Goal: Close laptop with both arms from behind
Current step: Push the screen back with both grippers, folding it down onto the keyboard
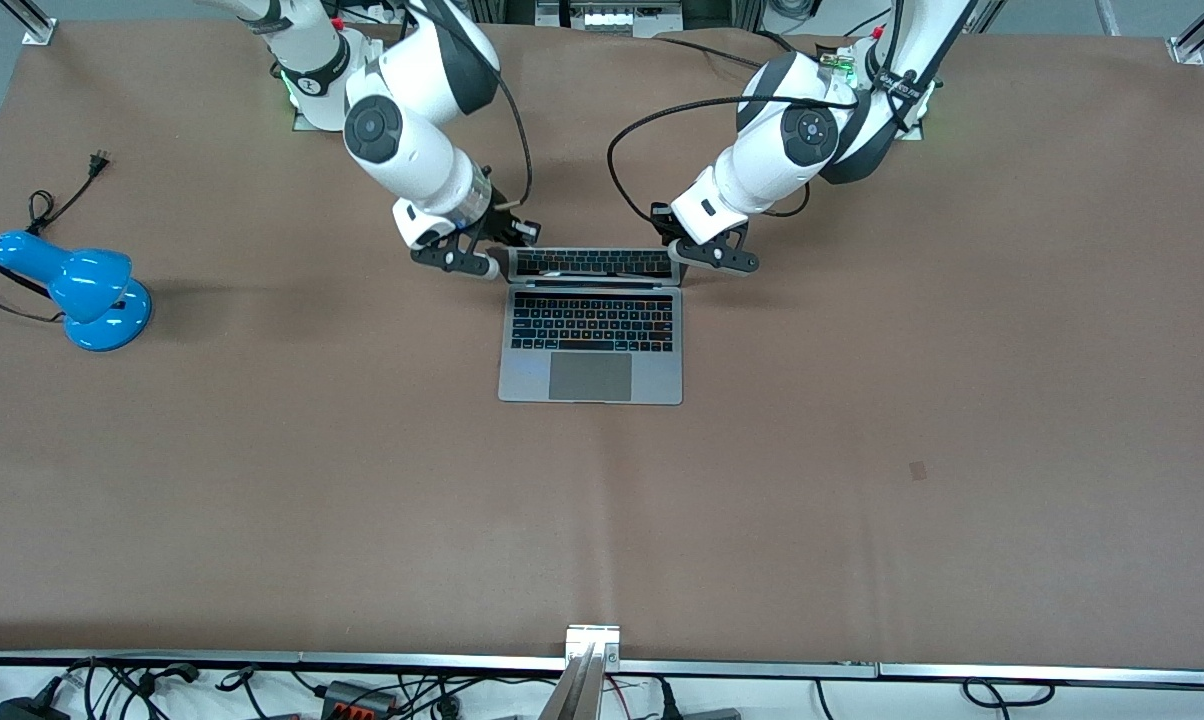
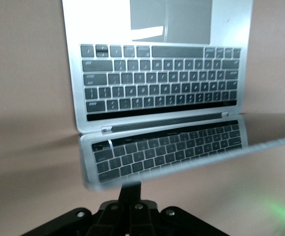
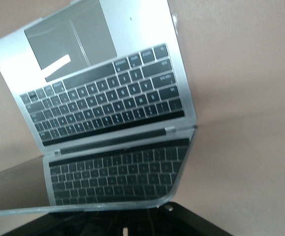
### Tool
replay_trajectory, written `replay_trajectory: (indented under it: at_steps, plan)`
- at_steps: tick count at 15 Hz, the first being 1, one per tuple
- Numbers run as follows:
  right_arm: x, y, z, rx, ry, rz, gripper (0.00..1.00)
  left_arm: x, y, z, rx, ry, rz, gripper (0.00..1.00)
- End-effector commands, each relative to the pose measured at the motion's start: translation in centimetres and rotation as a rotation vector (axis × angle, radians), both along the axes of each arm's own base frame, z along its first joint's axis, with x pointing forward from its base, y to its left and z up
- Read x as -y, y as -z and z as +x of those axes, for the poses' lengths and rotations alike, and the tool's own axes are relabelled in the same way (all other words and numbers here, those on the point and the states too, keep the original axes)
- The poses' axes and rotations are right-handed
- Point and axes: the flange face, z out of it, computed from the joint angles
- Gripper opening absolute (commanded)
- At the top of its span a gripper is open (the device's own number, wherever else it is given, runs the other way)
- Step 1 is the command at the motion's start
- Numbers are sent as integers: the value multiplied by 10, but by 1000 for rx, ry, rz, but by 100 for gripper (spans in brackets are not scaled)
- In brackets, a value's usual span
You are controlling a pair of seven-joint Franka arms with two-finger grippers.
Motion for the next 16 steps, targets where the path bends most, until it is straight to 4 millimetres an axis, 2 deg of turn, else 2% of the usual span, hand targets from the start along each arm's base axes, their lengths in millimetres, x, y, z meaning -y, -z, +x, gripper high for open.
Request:
replay_trajectory:
  at_steps: [1, 4, 7, 10, 13, 15, 16]
  plan:
    - [-5, 5, 23, 16, -8, 9, 0, 6, 2, 16, 13, -21, -38, 1]
    - [-7, 18, 41, 20, -15, -6, 0, 6, 10, 37, 53, -38, -74, 1]
    - [-11, 30, 52, 13, -13, -5, 0, 7, 30, 57, 79, -57, -108, 1]
    - [-14, 43, 65, 13, -24, -12, 0, -3, 46, 80, 130, -61, -127, 1]
    - [-16, 66, 75, 5, -44, -28, 0, -5, 58, 103, 133, -83, -146, 1]
    - [-14, 84, 83, -12, -38, -33, 0, -7, 82, 114, 136, -112, -150, 0]
    - [-14, 92, 85, -17, -44, -40, 0, -6, 87, 119, 144, -111, -152, 0]
